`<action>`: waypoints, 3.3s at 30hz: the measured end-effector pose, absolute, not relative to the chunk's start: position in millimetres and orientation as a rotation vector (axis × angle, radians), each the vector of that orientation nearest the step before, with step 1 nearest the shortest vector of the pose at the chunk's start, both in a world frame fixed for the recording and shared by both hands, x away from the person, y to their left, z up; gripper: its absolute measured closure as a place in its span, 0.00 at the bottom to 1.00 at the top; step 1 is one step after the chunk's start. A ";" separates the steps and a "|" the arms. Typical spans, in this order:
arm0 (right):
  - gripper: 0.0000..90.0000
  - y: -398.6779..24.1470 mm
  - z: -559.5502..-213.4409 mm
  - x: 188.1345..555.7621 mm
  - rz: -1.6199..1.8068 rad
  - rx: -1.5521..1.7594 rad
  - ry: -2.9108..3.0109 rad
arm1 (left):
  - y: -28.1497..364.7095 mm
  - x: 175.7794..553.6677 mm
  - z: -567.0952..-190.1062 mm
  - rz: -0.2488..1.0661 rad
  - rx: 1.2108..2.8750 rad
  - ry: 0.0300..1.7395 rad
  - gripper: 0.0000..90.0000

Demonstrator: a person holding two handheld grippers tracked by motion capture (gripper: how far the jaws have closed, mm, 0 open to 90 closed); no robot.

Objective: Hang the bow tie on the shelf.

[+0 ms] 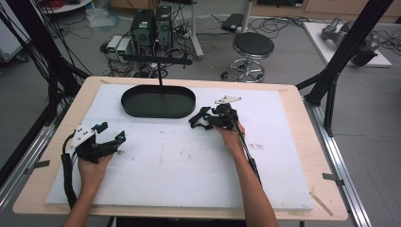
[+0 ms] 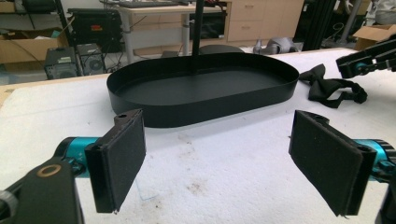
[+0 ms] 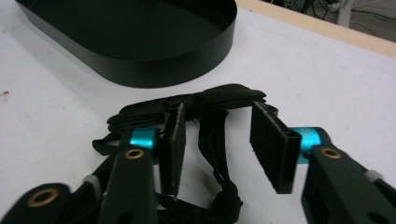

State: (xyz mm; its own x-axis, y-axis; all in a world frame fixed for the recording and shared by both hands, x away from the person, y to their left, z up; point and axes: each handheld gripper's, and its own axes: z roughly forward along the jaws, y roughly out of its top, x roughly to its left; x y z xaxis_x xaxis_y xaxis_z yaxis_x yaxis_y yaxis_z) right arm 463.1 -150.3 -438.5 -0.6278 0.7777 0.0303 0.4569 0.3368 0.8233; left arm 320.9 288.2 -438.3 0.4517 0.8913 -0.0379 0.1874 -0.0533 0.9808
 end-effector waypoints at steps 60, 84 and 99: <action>0.98 -134.3 -360.4 449.6 1.234 0.801 2.163 | 287.7 320.9 -438.4 0.754 1.543 0.980 0.21; 0.98 -79.2 -328.3 472.8 1.282 0.559 2.210 | 287.6 320.8 -438.4 0.749 1.540 0.981 0.21; 0.98 -68.2 -313.3 487.2 1.278 0.543 2.181 | 288.3 321.1 -438.5 0.745 1.529 0.987 0.21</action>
State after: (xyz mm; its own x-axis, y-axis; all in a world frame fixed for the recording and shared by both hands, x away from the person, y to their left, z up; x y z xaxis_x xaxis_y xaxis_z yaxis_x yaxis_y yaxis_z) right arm 487.2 -68.2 -313.3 -0.7679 0.5886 -0.2529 0.0671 0.4666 0.8819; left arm 321.1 288.3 -438.5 0.4521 0.8903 -0.0546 0.1907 -0.0367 0.9810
